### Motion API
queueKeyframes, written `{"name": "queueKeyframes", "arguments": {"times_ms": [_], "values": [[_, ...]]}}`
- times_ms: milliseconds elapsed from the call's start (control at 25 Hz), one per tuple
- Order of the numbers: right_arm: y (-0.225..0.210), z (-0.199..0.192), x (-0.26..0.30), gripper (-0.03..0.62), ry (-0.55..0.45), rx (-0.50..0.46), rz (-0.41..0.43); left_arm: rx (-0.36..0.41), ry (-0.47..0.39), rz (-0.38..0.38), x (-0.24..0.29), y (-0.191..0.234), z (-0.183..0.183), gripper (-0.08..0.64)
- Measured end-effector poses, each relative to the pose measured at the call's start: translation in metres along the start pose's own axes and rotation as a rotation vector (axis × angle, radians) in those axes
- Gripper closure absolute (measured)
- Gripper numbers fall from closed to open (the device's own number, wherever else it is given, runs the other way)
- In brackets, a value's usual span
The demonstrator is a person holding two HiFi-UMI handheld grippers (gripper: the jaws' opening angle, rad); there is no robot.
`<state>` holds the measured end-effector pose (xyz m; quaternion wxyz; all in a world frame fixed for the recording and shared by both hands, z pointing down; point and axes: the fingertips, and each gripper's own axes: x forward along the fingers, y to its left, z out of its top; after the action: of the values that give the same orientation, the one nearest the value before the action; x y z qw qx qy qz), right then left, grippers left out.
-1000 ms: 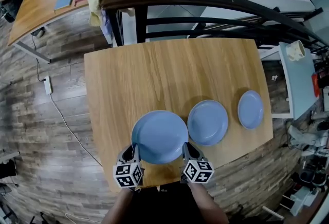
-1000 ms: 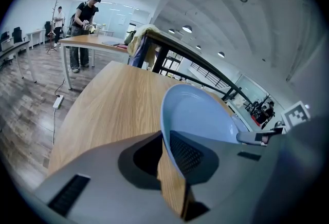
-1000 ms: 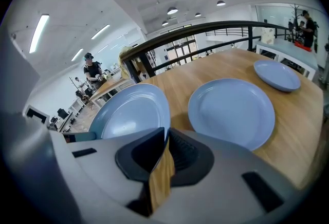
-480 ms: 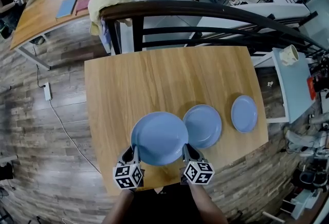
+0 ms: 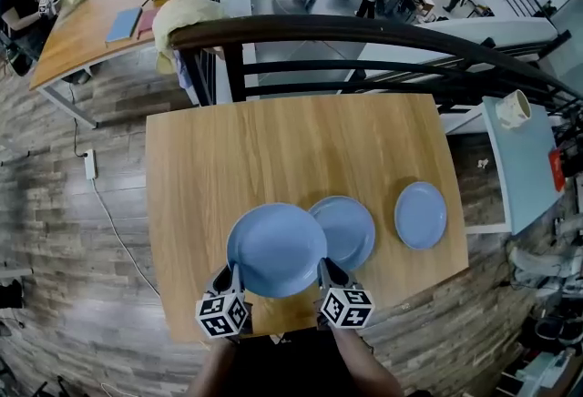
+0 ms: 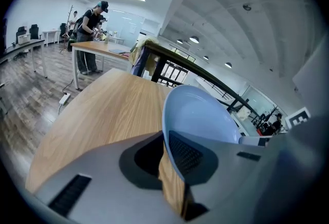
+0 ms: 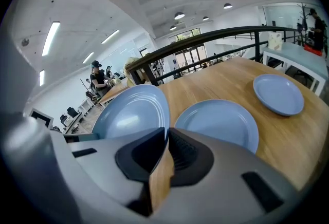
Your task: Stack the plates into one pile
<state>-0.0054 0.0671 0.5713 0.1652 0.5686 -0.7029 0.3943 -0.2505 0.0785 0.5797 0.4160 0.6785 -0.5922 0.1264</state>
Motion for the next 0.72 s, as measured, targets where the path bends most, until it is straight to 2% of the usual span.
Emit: {"name": "queueKeyframes", "arguments": {"times_ms": [280,720], "values": [[-0.047,0.019,-0.012,0.546,-0.007,0.000,-0.002,-0.001,0.010,-0.014,0.017,-0.048,-0.013,0.511],[-0.123,0.029,-0.013,0.548,0.017,0.036,-0.030,0.021,0.056,-0.024,0.061,-0.106,-0.037,0.509]]}}
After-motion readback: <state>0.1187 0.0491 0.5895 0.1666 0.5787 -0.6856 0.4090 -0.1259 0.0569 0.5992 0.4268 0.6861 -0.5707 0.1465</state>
